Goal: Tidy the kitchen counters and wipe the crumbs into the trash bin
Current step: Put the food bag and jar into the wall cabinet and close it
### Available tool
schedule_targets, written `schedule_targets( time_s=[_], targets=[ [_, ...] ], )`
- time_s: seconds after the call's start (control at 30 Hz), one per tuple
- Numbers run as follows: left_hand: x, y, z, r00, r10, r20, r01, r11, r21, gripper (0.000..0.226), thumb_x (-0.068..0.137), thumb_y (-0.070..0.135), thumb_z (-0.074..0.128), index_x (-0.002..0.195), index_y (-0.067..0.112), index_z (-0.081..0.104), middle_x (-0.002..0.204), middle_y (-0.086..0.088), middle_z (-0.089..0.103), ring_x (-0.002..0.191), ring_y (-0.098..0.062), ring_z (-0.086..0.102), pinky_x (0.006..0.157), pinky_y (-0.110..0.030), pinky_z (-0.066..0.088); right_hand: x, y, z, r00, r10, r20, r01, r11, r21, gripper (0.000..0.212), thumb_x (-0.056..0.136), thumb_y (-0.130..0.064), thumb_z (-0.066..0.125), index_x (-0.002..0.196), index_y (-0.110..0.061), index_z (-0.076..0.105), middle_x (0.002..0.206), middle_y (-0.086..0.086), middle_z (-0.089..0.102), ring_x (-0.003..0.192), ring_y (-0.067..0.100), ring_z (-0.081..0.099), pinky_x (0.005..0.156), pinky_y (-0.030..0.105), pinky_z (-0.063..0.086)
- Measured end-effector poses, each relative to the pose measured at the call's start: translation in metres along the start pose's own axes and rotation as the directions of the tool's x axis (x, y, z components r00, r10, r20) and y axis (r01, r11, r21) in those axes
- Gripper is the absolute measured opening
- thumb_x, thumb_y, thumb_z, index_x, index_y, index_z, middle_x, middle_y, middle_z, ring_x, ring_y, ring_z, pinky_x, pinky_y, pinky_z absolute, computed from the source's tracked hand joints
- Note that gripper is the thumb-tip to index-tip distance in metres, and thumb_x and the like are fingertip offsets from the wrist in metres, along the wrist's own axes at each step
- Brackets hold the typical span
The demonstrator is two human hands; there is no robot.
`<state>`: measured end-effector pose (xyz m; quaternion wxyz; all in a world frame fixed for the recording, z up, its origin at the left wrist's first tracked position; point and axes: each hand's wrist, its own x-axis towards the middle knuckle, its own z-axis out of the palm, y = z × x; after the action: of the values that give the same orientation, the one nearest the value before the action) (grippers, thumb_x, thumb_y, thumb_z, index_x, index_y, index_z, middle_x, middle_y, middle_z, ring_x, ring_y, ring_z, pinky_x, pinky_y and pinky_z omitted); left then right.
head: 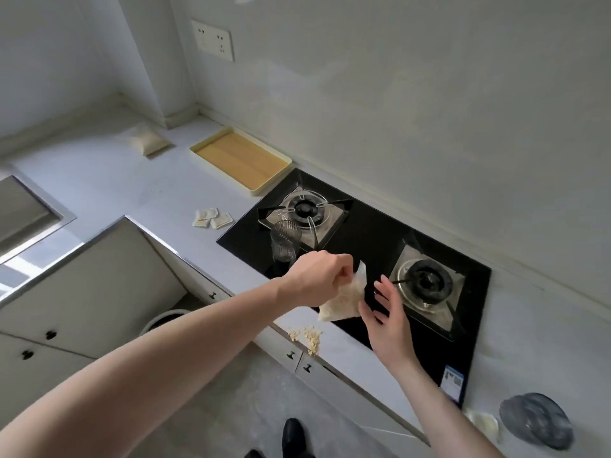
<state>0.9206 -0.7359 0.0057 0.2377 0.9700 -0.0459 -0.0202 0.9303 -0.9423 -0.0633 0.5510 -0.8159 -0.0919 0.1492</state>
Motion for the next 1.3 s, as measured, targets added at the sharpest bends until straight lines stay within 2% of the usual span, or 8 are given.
schedule_targets(
  time_s=[0.13,0.3,0.4,0.53,0.77,0.93,1.07,1.3],
  targets=[
    [-0.025,-0.016,-0.024,0.999,0.014,-0.038,-0.014,1.0,0.025,0.004,0.097,0.022,0.061,0.094,0.023,0.061,0.078,0.009,0.067,0.068,-0.012,0.061,0.061,-0.031,0.053,0.03,-0.043,0.009,0.96,-0.084,0.267,0.098,0.994,-0.039,0.071,0.089,-0.033,0.075,0.149,-0.038,0.038,0.132,-0.024,0.058,0.122,-0.009,0.053,0.096,0.021,0.05],
    [-0.067,-0.045,-0.056,0.993,-0.078,-0.087,0.079,0.997,0.001,0.004,0.098,0.024,0.062,0.101,0.023,0.064,0.087,0.011,0.071,0.075,-0.009,0.063,0.066,-0.028,0.053,0.049,-0.093,0.045,0.872,-0.154,0.464,0.225,0.969,-0.101,0.029,0.085,-0.039,0.076,0.112,-0.029,0.069,0.103,-0.014,0.074,0.1,-0.001,0.068,0.084,0.025,0.057],
    [-0.094,-0.076,-0.072,0.973,-0.184,-0.137,0.172,0.981,-0.095,0.004,0.098,0.023,0.064,0.099,0.026,0.063,0.086,0.016,0.071,0.072,0.002,0.062,0.07,-0.021,0.053,0.048,-0.118,0.077,0.849,-0.196,0.491,0.257,0.965,-0.058,0.016,0.085,-0.034,0.079,0.09,-0.022,0.071,0.088,-0.008,0.075,0.084,0.003,0.069,0.074,0.023,0.056],
    [-0.13,-0.118,-0.091,0.94,-0.281,-0.194,0.246,0.951,-0.187,0.007,0.096,0.025,0.066,0.099,0.031,0.064,0.086,0.022,0.068,0.081,0.003,0.065,0.076,-0.016,0.052,0.049,-0.146,0.131,0.812,-0.253,0.526,0.346,0.935,-0.085,0.009,0.088,-0.032,0.076,0.087,-0.028,0.069,0.086,-0.008,0.072,0.085,0.009,0.069,0.079,0.029,0.059],
    [-0.18,-0.206,-0.136,0.896,-0.323,-0.306,0.305,0.947,-0.105,0.01,0.091,0.025,0.064,0.087,0.033,0.069,0.086,0.019,0.068,0.08,-0.003,0.062,0.075,-0.025,0.052,0.05,-0.197,0.222,0.805,-0.29,0.518,0.449,0.868,-0.213,0.011,0.087,-0.038,0.074,0.085,-0.031,0.065,0.083,-0.012,0.071,0.081,0.005,0.067,0.071,0.021,0.056],
    [-0.201,-0.255,-0.171,0.929,-0.229,-0.29,0.257,0.964,0.062,0.013,0.091,0.023,0.057,0.085,0.027,0.067,0.083,0.011,0.065,0.079,-0.009,0.059,0.069,-0.03,0.051,0.053,-0.237,0.281,0.826,-0.266,0.496,0.475,0.802,-0.362,0.007,0.082,-0.034,0.076,0.088,-0.033,0.073,0.081,-0.018,0.071,0.078,-0.008,0.064,0.065,0.006,0.046],
    [-0.216,-0.288,-0.2,0.937,-0.216,-0.275,0.259,0.957,0.132,0.013,0.093,0.027,0.057,0.091,0.028,0.07,0.092,0.012,0.067,0.084,-0.009,0.06,0.07,-0.03,0.052,0.056,-0.26,0.325,0.826,-0.227,0.516,0.478,0.767,-0.428,0.007,0.084,-0.039,0.076,0.079,-0.036,0.071,0.082,-0.018,0.072,0.081,-0.003,0.066,0.071,0.019,0.052],
    [-0.218,-0.355,-0.234,0.888,-0.345,-0.305,0.379,0.923,0.06,0.013,0.093,0.025,0.061,0.095,0.029,0.073,0.099,0.012,0.066,0.088,-0.013,0.065,0.067,-0.022,0.042,0.092,-0.295,0.399,0.822,-0.222,0.525,0.501,0.72,-0.481,0.012,0.086,-0.043,0.073,0.087,-0.032,0.071,0.085,-0.02,0.069,0.082,0.0,0.065,0.067,0.019,0.047]
  ],
)
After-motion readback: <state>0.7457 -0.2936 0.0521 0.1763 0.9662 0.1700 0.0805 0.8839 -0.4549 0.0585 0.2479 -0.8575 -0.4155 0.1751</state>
